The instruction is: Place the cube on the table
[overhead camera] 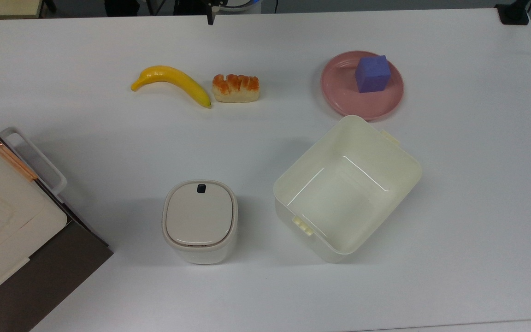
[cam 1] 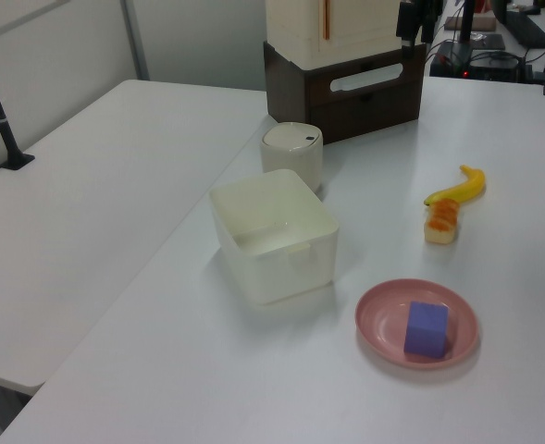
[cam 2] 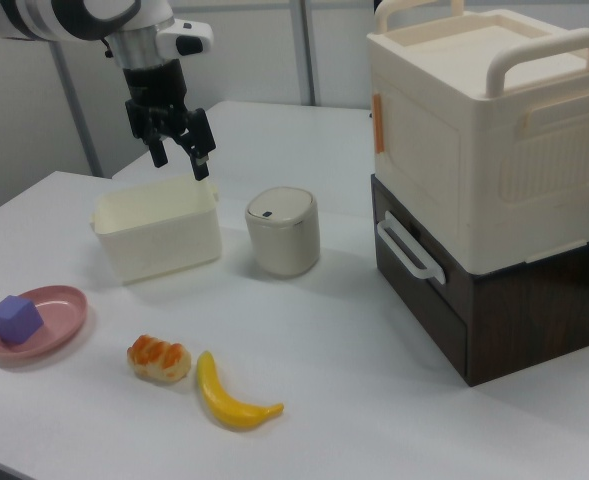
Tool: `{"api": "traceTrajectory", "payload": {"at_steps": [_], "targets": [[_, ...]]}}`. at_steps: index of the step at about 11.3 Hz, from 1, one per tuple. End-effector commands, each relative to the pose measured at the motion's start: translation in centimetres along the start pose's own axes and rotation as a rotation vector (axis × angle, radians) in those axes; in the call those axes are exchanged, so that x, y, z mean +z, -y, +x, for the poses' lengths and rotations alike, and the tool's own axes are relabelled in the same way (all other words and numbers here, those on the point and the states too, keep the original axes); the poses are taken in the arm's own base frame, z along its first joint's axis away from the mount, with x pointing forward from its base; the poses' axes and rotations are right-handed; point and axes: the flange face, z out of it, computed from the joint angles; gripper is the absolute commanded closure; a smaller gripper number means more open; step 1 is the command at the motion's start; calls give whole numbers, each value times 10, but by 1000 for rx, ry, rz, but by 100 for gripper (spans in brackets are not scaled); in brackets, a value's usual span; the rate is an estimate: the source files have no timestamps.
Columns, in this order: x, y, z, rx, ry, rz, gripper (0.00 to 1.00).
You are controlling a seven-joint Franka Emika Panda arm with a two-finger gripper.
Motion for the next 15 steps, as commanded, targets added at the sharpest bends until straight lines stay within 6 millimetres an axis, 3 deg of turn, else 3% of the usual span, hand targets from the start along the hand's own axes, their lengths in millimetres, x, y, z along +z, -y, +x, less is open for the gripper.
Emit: {"api": "traceTrajectory", "payload": {"at_steps": [1, 5, 9, 13, 15], "targets": [[6, 3, -7, -21, 35, -22, 0], [11, 11, -9, -46, 45, -24, 0], [81, 110, -40, -244, 161, -127, 0], [128, 199, -67, -395, 230, -131, 0], [133, 244, -92, -474, 236, -139, 0]]}}
